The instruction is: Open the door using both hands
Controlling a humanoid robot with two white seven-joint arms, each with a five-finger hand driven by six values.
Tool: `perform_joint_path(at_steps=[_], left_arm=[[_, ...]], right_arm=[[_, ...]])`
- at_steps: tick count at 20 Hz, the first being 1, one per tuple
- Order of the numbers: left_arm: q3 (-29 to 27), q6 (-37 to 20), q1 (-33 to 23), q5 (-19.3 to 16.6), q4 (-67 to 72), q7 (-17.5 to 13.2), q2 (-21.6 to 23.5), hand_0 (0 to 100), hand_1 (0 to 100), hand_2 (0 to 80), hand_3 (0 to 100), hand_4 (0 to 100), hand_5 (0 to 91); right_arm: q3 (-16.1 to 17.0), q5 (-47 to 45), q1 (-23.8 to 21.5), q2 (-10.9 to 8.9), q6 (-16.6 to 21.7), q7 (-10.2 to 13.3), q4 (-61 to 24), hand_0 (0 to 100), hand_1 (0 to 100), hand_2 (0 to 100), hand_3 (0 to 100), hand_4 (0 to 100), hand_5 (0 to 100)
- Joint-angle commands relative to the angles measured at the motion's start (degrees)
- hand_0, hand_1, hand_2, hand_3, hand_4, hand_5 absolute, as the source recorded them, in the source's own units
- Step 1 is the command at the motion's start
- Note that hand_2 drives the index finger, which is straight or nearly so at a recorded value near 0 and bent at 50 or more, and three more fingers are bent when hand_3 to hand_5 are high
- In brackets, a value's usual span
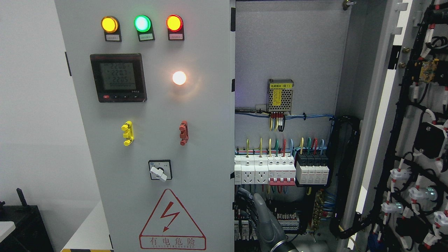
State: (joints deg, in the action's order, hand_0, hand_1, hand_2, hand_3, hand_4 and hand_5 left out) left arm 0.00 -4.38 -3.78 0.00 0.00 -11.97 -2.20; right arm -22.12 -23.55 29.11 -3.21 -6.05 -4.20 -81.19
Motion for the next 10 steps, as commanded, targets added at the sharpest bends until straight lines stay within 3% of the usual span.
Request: perform_joint_path(at_steps=[1,7,10], left_arm=[[-0.53,-0.01,0.0,1.76,-0.88,0.02,0.0,0,0,0.0,0,4,0.0],[-0.53,-0.01,0.0,1.76,-0.88,0.02,0.0,0,0,0.0,0,4,0.0],[-0.53,-0.01,0.0,1.76,-0.88,0.02,0.0,0,0,0.0,0,4,0.0]], right_arm=[[-0.64,-0.27,0.51,-0.21,-0.11,-0.19,0.07,0,0,0,0,0,0],[-0.64,-1.5,1.13,-0.65,-0.11,-0.37,0.16,0,0,0,0,0,0],[-0.9,-1.5,1.13,-0.83,-0.11,-2.21,0.07,0,0,0,0,0,0]])
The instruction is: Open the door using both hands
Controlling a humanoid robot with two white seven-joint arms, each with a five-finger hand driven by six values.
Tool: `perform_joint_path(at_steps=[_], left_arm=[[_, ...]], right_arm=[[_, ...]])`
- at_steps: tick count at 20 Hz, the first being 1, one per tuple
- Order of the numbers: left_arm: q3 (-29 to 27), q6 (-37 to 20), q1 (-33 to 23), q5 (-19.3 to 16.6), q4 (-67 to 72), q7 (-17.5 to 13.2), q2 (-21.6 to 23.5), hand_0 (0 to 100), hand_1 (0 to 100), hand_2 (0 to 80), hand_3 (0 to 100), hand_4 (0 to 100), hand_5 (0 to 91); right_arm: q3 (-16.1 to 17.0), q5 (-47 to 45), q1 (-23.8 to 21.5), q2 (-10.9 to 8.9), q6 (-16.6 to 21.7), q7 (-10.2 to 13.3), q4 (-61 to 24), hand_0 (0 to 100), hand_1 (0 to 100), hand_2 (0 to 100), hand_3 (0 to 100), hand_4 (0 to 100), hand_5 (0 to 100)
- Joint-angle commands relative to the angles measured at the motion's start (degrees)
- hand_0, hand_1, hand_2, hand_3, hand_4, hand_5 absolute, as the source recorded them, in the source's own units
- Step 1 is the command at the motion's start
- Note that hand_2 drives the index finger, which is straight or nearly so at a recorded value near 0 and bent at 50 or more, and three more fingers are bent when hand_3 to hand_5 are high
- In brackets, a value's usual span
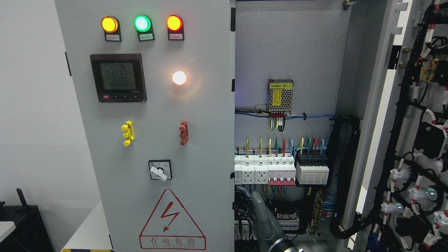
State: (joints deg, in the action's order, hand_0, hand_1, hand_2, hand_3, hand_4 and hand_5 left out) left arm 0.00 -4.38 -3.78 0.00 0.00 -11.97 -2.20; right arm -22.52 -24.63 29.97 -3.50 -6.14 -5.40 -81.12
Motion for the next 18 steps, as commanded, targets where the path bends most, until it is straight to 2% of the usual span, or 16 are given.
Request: perform_joint_path(at_steps=[1,4,7,12,14,18], left_arm=[[-0.53,-0.02,0.0,1.76,-0.88,0.02,0.0,0,0,0.0,0,4,0.0],[-0.53,-0.02,0.0,1.76,-0.88,0.02,0.0,0,0,0.0,0,4,0.0],[-0.53,-0.02,0.0,1.76,-0.88,0.02,0.0,0,0,0.0,0,4,0.0],[-0.53,-0.02,0.0,1.76,-0.88,0.02,0.0,0,0,0.0,0,4,0.0],[-0.53,-0.02,0.0,1.76,-0.88,0.02,0.0,0,0,0.0,0,4,0.0],[-0.53,-0.02,0.0,1.76,-0.88,0.02,0.0,0,0,0.0,0,4,0.0]], right_arm=[[-0.59,-0.51,0.27,-0.54,-0.01,-1.11,0.08,0,0,0,0,0,0],[-0.59,-1.21,0.27,-0.54,-0.1,-1.2,0.08,0,0,0,0,0,0],[-0.94,-3.85,0.79,-0.81,-1.85,-1.72,0.08,0,0,0,0,0,0],[-0.85,-4.29,1.41,-1.24,-1.85,-2.16,0.26,0,0,0,0,0,0],[-0.85,-4.99,1.5,-1.59,-1.94,-3.82,0.34,0,0,0,0,0,0],[-0.85,-5.34,1.5,-1.69,-2.12,-4.36,0.26,0,0,0,0,0,0]])
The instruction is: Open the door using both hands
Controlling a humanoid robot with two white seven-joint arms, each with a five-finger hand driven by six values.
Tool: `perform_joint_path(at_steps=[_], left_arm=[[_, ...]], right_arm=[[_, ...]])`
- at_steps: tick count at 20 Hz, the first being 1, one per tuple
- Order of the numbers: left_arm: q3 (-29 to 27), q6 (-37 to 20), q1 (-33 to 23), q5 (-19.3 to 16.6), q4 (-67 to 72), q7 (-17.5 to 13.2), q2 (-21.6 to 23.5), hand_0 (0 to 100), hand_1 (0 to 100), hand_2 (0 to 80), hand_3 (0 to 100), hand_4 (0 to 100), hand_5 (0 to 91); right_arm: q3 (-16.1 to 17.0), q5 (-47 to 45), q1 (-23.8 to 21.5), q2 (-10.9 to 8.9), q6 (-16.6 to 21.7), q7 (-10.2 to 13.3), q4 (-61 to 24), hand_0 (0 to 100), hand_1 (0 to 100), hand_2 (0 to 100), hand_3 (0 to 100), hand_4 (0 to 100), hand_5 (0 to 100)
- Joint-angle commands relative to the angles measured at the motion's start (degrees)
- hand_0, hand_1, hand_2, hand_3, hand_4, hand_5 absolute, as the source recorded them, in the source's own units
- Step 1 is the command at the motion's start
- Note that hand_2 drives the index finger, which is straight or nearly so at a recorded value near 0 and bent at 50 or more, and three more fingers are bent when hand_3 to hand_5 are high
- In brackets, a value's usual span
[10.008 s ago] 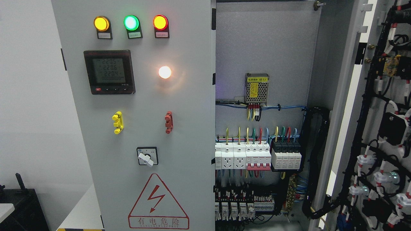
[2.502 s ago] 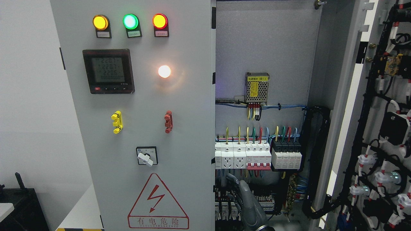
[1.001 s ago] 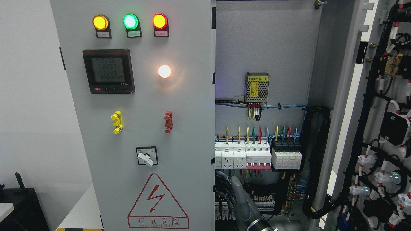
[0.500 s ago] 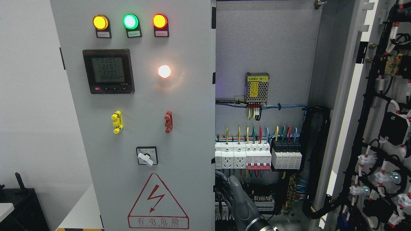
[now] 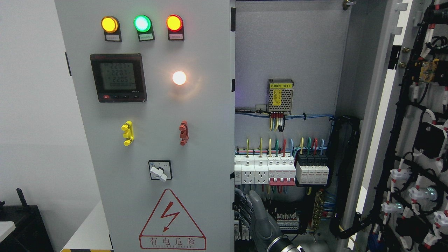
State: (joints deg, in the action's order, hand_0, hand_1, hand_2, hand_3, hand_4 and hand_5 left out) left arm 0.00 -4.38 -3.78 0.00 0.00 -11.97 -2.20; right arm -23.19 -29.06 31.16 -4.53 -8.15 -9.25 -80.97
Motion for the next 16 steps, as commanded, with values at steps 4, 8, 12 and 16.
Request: perform_joint_path(at_steps=[4,8,12,16], left_arm=[[-0.53,-0.02,0.0,1.76,-0.88,0.02,0.0,0,0,0.0,0,4,0.0],[-0.53,-0.02,0.0,1.76,-0.88,0.02,0.0,0,0,0.0,0,4,0.0],[-0.53,-0.02,0.0,1.76,-0.88,0.02,0.0,0,0,0.0,0,4,0.0],[-0.53,-0.02,0.0,1.76,-0.88,0.02,0.0,0,0,0.0,0,4,0.0]], right_arm=[[-0.19,-1.0,0.48,-0.75,-0.11,-0.77,0.2,0,0,0,0,0,0],[-0.28,-1.0,0.48,-0.75,-0.11,-1.91,0.2,0,0,0,0,0,0],[-0.28,-1.0,0.74,-0.75,-0.9,-2.88,0.2,0,0,0,0,0,0],[-0.19,-1.0,1.18,-0.75,-1.7,-3.32,0.2,0,0,0,0,0,0]])
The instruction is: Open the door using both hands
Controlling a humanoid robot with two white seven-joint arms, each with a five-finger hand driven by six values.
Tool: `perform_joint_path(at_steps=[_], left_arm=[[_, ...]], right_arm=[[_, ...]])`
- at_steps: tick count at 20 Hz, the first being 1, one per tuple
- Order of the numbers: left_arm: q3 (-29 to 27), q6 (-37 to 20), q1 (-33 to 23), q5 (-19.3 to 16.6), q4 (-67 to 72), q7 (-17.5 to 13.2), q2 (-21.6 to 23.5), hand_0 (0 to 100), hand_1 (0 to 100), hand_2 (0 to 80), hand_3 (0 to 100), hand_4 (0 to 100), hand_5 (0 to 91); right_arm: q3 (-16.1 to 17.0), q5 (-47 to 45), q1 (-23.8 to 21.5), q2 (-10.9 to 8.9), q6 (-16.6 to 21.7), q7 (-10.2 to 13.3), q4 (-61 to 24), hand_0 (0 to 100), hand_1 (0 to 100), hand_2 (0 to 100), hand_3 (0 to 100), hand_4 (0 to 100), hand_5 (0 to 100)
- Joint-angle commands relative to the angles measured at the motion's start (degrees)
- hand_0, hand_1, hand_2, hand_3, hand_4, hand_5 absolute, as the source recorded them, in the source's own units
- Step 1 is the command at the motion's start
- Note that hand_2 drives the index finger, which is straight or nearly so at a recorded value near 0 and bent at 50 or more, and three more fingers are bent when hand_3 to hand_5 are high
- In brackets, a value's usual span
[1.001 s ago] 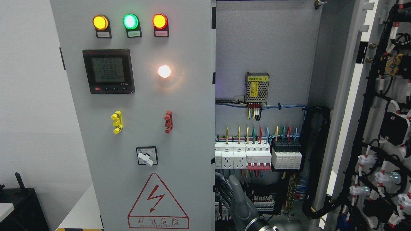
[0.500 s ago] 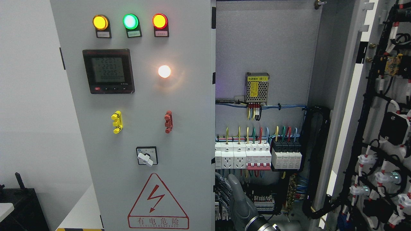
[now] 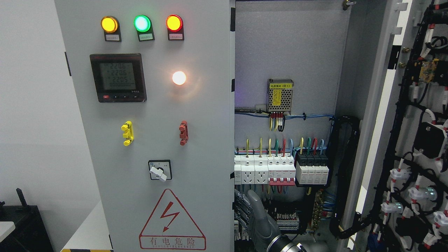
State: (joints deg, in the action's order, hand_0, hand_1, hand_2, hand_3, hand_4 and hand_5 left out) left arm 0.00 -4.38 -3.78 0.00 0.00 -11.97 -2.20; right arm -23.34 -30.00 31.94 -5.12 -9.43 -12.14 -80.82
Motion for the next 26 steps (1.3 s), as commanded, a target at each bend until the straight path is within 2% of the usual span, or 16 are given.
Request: perform_joint_path(at_steps=[1,5,14,17,26], left_arm=[[-0.53,-0.02,0.0,1.76,-0.88,0.02,0.0,0,0,0.0,0,4,0.0],[-0.53,-0.02,0.0,1.76,-0.88,0.02,0.0,0,0,0.0,0,4,0.0],[-0.53,-0.02,0.0,1.76,-0.88,0.02,0.0,0,0,0.0,0,4,0.0],[-0.53,-0.02,0.0,1.76,-0.88,0.02,0.0,0,0,0.0,0,4,0.0],[-0.53,-0.02,0.0,1.76,-0.88,0.02,0.0,0,0,0.0,0,4,0.0]], right_arm=[[-0.04,-0.14,0.49,-0.16,-0.41,-0.43,0.05,0,0,0,0,0,0],[-0.04,-0.4,0.67,-0.16,-0.41,-2.18,0.13,0,0,0,0,0,0],[-0.04,-2.16,1.11,-0.25,-1.11,-2.54,0.13,0,0,0,0,0,0],[-0.04,-2.16,1.28,-0.16,-1.11,-4.03,0.22,0,0,0,0,0,0],[-0.12,-4.27,1.02,-0.16,-1.11,-6.32,-0.57,0,0,0,0,0,0]])
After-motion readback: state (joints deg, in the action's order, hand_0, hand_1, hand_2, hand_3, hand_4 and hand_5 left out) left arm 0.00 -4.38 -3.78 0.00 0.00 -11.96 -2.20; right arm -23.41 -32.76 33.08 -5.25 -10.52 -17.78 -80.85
